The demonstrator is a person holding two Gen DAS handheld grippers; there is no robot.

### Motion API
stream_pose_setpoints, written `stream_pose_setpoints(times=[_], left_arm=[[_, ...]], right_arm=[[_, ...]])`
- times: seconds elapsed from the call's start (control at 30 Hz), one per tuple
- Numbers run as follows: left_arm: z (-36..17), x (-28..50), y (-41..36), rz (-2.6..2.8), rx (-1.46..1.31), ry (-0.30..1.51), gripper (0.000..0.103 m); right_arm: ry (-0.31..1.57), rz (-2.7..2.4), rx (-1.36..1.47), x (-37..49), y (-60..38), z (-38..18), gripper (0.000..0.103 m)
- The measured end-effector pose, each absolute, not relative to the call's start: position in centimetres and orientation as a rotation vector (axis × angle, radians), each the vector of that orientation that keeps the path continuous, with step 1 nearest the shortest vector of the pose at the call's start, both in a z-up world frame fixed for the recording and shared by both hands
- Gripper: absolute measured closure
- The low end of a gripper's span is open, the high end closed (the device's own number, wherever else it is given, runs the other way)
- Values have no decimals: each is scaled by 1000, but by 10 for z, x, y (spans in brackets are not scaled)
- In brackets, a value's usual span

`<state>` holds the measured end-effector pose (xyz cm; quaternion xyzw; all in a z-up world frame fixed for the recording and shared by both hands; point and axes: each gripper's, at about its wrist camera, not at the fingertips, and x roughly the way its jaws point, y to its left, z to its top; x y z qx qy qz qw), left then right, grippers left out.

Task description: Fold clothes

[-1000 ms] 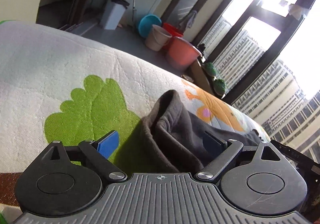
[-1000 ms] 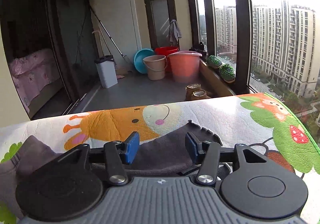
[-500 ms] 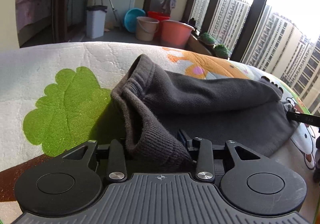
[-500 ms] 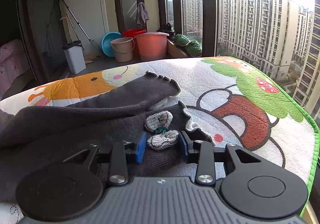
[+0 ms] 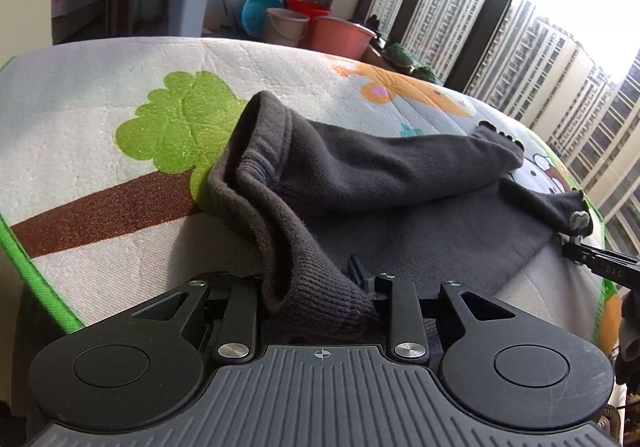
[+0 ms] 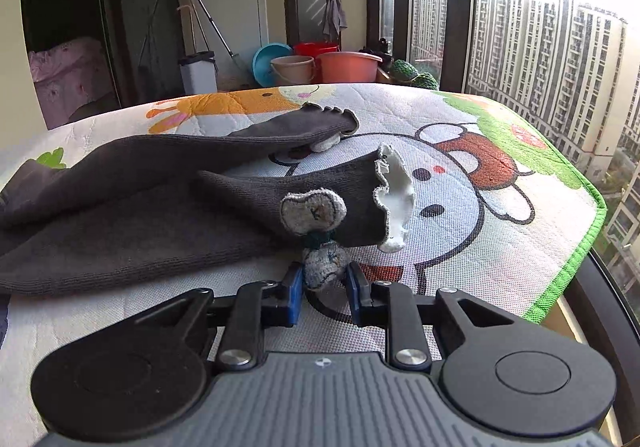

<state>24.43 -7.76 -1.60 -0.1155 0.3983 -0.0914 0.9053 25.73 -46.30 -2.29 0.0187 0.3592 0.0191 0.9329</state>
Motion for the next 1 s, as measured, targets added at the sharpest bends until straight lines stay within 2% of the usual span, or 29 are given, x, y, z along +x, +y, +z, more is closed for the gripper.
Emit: stream_pose_setpoints(times=[0.07,0.17,0.27,0.33,0.43,0.57,0.8,1.0], left_arm=[[-13,242,-70,-175,-279,800,65],[-3,238,-63,-161,-311,734,48],[10,233,-61,-157,-328,655,28],[19,237,-63,-148,-306,608,9],[29,256,-68,-129,-283,578,10],[37,275,-71,-140,-292,577,9],[11,308,-106,-60,-50,696,7],[0,304,-113,-63,3,688,8]], right_arm=[[734,47,31,257,-462,-20,79],[731,47,25,261,-461,-17,75],[735,49,17,264,-459,-17,74],[739,50,10,265,-459,-18,74],[743,50,3,266,-460,-19,73],[742,55,-2,264,-460,-17,65],[671,80,63,259,-473,12,43],[628,46,52,273,-480,34,39]])
